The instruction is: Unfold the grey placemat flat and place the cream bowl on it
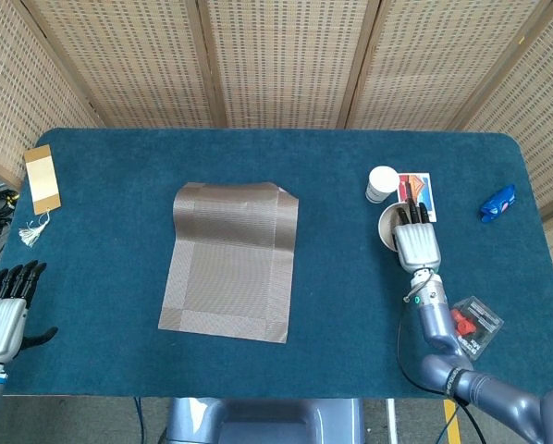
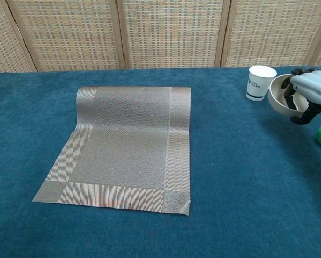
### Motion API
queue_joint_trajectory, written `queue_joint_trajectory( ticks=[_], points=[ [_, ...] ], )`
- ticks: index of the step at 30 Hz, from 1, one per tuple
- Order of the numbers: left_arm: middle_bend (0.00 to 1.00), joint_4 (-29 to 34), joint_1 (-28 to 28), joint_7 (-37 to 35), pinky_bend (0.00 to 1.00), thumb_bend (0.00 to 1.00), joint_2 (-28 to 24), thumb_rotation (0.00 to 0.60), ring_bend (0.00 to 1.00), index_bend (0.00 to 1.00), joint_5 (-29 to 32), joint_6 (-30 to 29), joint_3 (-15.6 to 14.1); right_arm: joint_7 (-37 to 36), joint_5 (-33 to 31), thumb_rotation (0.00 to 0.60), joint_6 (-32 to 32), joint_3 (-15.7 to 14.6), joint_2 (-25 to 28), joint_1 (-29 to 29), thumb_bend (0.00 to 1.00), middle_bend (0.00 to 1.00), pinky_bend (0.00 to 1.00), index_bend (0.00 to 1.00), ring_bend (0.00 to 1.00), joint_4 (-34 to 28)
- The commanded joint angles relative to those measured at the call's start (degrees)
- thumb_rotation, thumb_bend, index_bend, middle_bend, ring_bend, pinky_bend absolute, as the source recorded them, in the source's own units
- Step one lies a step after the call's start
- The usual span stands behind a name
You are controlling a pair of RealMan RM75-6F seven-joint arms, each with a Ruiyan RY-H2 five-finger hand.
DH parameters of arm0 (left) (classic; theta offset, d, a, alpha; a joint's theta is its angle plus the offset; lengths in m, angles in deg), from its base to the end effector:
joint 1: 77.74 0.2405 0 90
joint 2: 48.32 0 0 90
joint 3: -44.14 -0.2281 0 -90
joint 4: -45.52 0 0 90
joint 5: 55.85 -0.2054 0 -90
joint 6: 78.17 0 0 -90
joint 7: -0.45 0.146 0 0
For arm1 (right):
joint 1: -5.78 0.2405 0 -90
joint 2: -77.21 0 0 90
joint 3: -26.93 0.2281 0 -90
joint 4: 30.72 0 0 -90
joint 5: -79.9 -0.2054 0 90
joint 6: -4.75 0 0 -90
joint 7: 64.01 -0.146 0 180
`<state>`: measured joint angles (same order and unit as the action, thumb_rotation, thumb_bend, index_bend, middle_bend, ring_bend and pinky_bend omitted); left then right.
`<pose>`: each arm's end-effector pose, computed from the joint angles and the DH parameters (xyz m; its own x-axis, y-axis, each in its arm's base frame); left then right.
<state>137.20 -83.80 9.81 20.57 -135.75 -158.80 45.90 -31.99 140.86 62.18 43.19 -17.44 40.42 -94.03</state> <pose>-0.2938 0.1808 0.1191 0.4642 0.1082 0.8791 0.8798 0.0584 -0.4717 -0.2281 -0.3603 0.0202 0.6682 -0.1240 0.7336 -0.7427 -0.0537 0.6674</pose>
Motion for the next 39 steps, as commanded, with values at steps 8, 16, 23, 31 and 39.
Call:
queue_joint_trajectory(
  ticks=[8, 16, 23, 31, 39],
  points=[
    [0.00, 0.0, 0.1, -0.2, 0.00, 0.09, -0.1, 0.600, 0.00, 0.00, -0.2, 0.0, -0.1, 3.4, -2.7, 0.600, 0.2, -1.5, 1.3, -0.3, 0.26, 0.03, 0.05, 0.45, 0.00, -2.1],
    [0.00, 0.4, 0.4, -1.4, 0.00, 0.09, -0.8, 0.600, 0.00, 0.00, -0.4, -0.8, 0.2, -0.7, 1.4, 0.600, 5.6, -3.6, 4.4, -3.4, 0.23, 0.00, 0.05, 0.37, 0.00, -8.8],
    [0.00, 0.1, 0.6, -2.4, 0.00, 0.09, -1.0, 0.600, 0.00, 0.00, -0.7, -1.2, 0.2, -6.0, 12.1, 0.600, 11.1, -8.8, 7.7, -6.3, 0.15, 0.00, 0.05, 0.35, 0.00, -16.8],
    [0.00, -0.9, 1.0, -2.6, 0.00, 0.09, -0.5, 0.600, 0.00, 0.00, -1.6, -1.7, -0.2, -5.4, 25.9, 0.600, 15.7, -15.2, 8.5, -7.2, 0.01, 0.00, 0.05, 0.26, 0.00, -26.4],
    [0.00, -1.9, 1.2, -3.9, 0.00, 0.09, -0.4, 0.600, 0.00, 0.00, -1.9, -1.8, -0.4, -1.6, 31.6, 0.600, 14.7, -17.2, 3.8, -6.1, 0.00, 0.00, 0.05, 0.13, 0.00, -30.1]
  ],
)
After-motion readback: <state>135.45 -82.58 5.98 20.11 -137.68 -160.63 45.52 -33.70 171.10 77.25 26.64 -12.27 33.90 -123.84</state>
